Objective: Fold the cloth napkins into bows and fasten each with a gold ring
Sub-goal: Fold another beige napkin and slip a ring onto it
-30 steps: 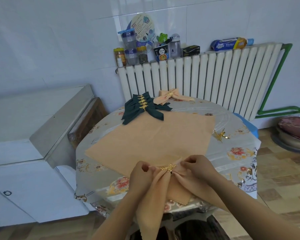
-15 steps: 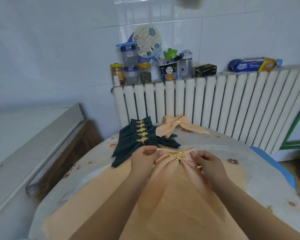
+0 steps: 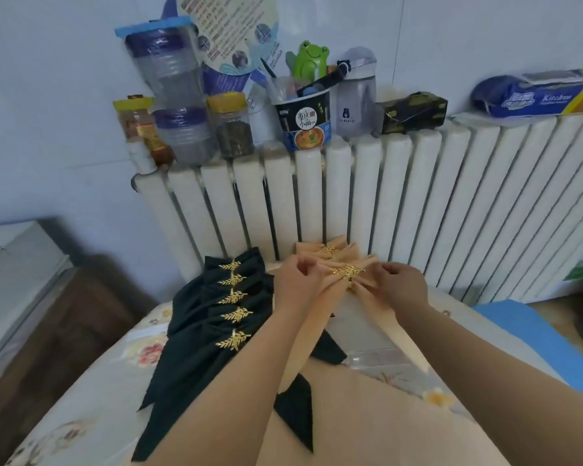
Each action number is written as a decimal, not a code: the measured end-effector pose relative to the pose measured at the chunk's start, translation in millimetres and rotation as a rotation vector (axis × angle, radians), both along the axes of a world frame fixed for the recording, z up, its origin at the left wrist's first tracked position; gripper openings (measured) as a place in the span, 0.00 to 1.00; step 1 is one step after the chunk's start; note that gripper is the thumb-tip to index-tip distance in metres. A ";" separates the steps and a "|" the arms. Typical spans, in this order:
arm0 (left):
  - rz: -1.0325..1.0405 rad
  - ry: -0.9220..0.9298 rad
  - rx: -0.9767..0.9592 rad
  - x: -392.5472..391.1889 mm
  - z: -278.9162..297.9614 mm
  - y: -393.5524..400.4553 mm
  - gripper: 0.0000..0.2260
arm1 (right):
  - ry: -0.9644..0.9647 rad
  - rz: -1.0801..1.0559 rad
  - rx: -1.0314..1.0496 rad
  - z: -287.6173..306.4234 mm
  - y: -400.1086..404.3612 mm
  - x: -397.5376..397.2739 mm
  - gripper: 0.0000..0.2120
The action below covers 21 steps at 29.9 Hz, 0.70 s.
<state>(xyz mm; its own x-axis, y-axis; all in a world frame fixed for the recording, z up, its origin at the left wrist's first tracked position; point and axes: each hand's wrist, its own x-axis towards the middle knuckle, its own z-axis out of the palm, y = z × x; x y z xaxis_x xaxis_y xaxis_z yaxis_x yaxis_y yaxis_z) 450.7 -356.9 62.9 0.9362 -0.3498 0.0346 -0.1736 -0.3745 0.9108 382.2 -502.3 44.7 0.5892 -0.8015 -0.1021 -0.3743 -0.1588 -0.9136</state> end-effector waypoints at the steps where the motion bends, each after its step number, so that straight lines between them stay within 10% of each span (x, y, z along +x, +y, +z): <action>1: -0.010 0.004 -0.003 1.2 -1.2 -2.1 0.05 | 0.001 -0.003 0.005 0.8 -1.1 2.8 0.13; 11: -0.025 -0.095 0.268 34.7 -84.4 -30.2 0.19 | 0.157 0.230 -0.296 -60.1 -17.1 47.9 0.12; 21: -0.021 -0.258 0.389 24.6 -79.6 -31.0 0.21 | 0.351 0.316 -0.509 -56.4 -8.1 32.1 0.33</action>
